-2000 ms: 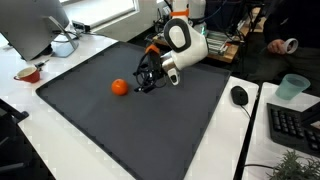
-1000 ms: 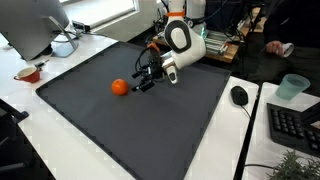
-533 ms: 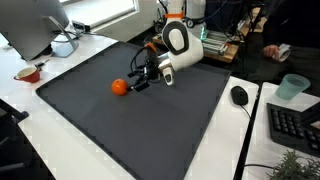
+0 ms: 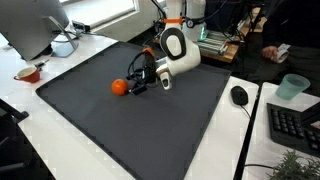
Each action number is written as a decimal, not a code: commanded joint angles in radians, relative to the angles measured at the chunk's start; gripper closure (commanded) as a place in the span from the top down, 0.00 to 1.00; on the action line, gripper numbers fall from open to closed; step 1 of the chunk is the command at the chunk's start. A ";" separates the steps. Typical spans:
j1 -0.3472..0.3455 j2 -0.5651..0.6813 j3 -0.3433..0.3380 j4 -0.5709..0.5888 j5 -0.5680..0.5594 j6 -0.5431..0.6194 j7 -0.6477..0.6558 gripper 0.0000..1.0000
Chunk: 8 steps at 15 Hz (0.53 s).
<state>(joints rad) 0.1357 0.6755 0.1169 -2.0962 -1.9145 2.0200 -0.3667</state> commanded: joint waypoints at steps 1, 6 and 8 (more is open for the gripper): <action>0.004 0.031 -0.005 0.038 0.029 -0.019 -0.031 1.00; 0.005 0.054 -0.008 0.073 0.041 -0.026 -0.055 1.00; 0.003 0.061 -0.010 0.083 0.049 -0.030 -0.066 1.00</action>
<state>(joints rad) 0.1357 0.7102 0.1122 -2.0501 -1.8987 2.0077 -0.3933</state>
